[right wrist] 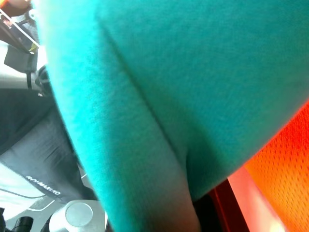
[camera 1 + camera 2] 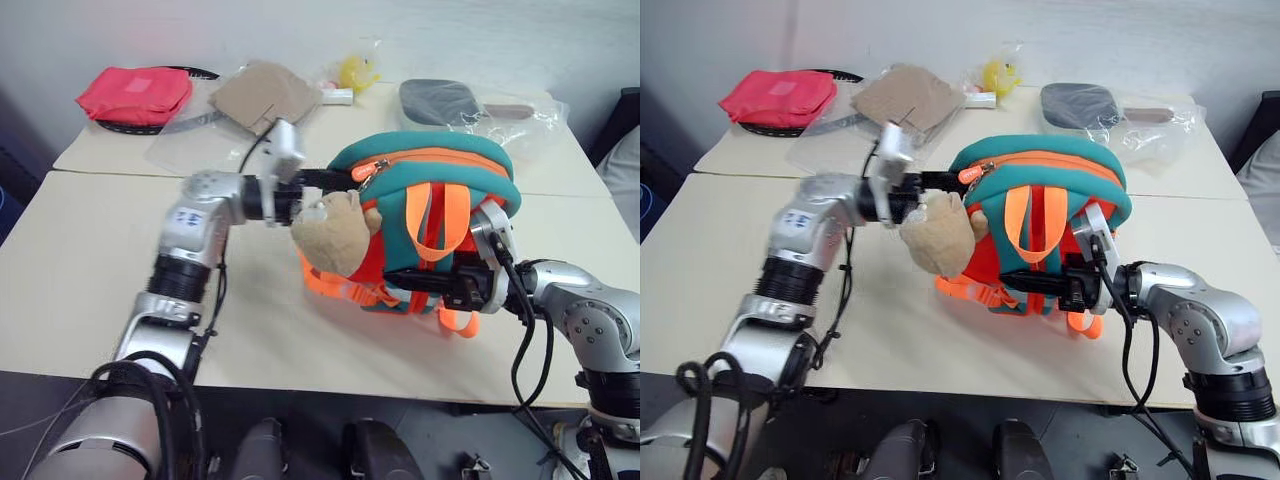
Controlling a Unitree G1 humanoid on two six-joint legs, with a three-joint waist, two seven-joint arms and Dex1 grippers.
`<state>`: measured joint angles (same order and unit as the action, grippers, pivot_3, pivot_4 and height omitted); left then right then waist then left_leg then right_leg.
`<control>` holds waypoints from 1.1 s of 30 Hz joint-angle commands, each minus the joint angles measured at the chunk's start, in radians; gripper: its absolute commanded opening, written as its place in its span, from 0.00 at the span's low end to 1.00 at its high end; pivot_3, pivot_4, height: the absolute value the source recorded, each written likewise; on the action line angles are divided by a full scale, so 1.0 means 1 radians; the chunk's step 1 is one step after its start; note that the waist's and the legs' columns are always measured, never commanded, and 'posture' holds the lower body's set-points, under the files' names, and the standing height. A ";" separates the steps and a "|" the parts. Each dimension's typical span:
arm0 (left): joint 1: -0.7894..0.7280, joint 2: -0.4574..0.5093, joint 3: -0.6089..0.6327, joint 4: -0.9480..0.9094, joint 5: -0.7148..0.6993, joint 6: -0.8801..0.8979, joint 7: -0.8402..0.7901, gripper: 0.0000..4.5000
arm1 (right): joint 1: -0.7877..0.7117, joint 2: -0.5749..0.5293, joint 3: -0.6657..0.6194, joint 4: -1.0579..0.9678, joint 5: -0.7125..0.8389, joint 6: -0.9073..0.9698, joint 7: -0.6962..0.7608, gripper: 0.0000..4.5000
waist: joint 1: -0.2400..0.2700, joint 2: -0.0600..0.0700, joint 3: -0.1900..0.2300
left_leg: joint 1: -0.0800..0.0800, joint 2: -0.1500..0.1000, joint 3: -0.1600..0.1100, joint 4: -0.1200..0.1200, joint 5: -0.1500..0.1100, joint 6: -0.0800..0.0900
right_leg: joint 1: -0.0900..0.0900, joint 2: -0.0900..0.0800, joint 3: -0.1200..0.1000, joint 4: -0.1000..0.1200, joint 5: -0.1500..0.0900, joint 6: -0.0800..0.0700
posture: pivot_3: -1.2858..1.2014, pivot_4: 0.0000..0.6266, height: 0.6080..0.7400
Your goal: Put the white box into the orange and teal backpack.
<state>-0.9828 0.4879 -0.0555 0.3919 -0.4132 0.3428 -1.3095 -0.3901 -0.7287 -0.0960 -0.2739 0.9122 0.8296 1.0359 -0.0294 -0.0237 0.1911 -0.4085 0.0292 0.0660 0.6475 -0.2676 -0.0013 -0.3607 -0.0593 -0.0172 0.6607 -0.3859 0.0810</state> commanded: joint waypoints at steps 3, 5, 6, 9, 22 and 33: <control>0.073 0.189 0.059 -0.181 -0.096 0.101 -0.164 0.93 | 0.014 0.023 -0.047 -0.045 0.013 -0.035 -0.027 0.00 | 0.001 0.000 0.000 | 0.000 0.000 0.000 0.000 0.000 0.000 | 0.001 0.000 0.000 0.000 0.000 0.000 | 0.52 0.24 1.00; 0.123 0.185 0.104 -0.289 -0.154 0.125 -0.127 0.93 | 0.022 0.020 -0.046 -0.046 0.012 -0.035 -0.027 0.00 | 0.011 0.000 0.000 | 0.000 -0.001 -0.002 0.001 0.000 0.001 | 0.002 -0.001 -0.001 0.000 0.000 0.000 | 0.52 0.24 1.00; 0.151 0.173 0.122 -0.353 -0.184 0.153 -0.087 0.93 | 0.025 0.017 -0.044 -0.047 0.009 -0.033 -0.028 0.00 | 0.015 0.000 0.000 | 0.000 -0.001 -0.003 0.002 -0.001 0.002 | 0.002 -0.002 -0.001 -0.001 0.000 0.000 | 0.52 0.24 1.00; 0.221 0.136 0.136 -0.498 -0.219 0.196 0.014 0.93 | 0.029 0.013 -0.042 -0.049 0.004 -0.031 -0.028 0.00 | 0.023 0.000 0.000 | 0.000 -0.002 -0.003 0.002 -0.002 0.004 | 0.004 -0.003 -0.001 -0.001 0.000 0.000 | 0.52 0.24 1.00; 0.301 -0.051 0.051 -0.574 -0.089 0.093 0.331 0.78 | 0.006 0.032 -0.016 -0.039 0.000 -0.030 -0.025 0.00 | 0.025 0.000 0.000 | 0.001 -0.001 -0.002 0.002 -0.002 0.003 | 0.004 -0.002 0.000 -0.001 0.000 0.000 | 0.52 0.24 1.00; 0.190 0.115 0.207 -0.400 -0.205 0.185 0.265 0.16 | 0.014 0.059 -0.023 -0.038 -0.020 -0.047 -0.045 0.00 | 0.021 0.000 0.000 | 0.001 -0.001 -0.002 0.001 -0.001 0.002 | 0.003 -0.001 0.000 -0.001 0.000 0.000 | 0.52 0.24 1.00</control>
<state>-0.7600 0.5791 0.0889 -0.0393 -0.5932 0.5092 -1.0561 -0.3767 -0.6730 -0.1106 -0.2885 0.8873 0.8010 0.9907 -0.0085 -0.0236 0.1911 -0.4070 0.0285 0.0643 0.6488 -0.2685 0.0003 -0.3576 -0.0602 -0.0174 0.6596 -0.3858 0.0811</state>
